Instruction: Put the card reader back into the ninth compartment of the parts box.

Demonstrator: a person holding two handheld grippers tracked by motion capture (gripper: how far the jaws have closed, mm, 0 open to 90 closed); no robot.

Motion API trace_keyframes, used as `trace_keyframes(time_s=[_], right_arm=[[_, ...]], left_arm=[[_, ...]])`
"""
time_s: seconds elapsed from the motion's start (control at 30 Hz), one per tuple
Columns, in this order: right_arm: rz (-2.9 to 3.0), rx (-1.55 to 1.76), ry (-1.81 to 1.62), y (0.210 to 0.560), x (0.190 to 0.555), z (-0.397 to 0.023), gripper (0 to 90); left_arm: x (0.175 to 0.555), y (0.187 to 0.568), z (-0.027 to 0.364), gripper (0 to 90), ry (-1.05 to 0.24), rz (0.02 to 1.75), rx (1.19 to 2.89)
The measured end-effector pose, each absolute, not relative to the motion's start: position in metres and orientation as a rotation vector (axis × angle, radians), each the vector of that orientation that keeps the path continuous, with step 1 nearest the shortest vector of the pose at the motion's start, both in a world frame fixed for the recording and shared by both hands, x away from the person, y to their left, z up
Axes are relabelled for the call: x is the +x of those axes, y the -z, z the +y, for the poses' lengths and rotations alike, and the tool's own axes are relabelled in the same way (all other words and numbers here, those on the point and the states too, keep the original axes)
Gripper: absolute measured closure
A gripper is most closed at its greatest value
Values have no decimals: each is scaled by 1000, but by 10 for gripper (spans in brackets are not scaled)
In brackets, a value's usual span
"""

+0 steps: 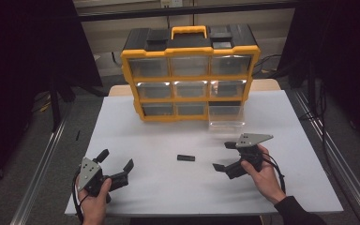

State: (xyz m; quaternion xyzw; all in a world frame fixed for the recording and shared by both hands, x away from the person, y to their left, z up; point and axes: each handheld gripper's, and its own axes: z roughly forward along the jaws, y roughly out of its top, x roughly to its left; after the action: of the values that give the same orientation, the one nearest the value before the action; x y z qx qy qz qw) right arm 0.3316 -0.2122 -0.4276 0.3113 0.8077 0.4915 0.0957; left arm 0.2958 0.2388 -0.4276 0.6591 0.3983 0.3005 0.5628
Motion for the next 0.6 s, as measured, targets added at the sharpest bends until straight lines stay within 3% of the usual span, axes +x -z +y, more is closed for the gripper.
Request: trace_keyframes(time_s=[0.6], right_arm=[[2520, 801, -1444, 423, 357, -170, 27]], left_arm=[[294, 427, 241, 28, -717, 939, 1554]])
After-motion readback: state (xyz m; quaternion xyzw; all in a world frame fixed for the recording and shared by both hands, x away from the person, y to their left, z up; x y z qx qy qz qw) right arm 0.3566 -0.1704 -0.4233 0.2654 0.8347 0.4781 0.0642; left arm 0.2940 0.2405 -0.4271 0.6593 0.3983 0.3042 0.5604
